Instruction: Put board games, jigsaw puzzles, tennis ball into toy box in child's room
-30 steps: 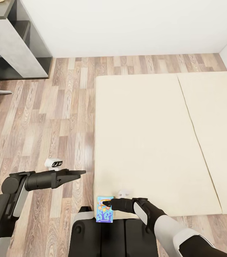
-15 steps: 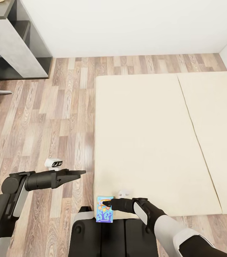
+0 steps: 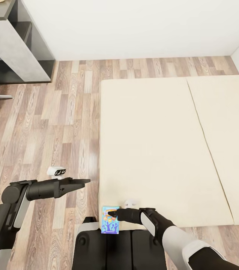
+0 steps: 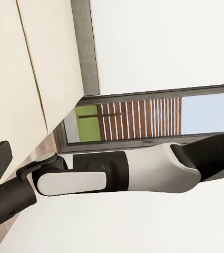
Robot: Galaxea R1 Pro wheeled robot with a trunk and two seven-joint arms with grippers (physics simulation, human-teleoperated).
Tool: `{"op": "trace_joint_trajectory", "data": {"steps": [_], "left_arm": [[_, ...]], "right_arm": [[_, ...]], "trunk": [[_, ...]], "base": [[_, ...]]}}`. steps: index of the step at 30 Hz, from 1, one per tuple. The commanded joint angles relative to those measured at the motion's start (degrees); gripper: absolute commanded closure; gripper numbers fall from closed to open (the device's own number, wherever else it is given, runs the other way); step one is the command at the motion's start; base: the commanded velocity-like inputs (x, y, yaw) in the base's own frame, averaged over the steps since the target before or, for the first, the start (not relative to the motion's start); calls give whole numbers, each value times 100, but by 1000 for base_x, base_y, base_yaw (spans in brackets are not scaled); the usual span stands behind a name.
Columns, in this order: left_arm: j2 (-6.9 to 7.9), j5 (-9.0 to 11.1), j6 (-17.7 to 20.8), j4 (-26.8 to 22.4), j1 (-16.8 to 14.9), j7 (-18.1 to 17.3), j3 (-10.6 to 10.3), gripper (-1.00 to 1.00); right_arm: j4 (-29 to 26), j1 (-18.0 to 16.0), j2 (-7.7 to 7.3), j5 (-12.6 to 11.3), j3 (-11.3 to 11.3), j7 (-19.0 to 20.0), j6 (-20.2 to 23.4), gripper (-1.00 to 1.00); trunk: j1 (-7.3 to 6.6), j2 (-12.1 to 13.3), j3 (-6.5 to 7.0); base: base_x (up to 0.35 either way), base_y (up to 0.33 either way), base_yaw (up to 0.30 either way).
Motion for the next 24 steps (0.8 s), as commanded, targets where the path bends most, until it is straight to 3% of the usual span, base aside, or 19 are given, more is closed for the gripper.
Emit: {"op": "trace_joint_trajectory", "data": {"steps": [1, 24], "left_arm": [[2, -4, 61, -2, -1, -22, 0, -100], [0, -4, 62, -2, -1, -22, -8, -100]], "right_arm": [[-4, -2, -2, -42, 19, 1, 32, -100], [-5, -2, -2, -42, 18, 14, -2, -100]], "trunk": [[3, -8, -6], [3, -8, -6]], "base": [[0, 0, 0], [0, 0, 0]]}}
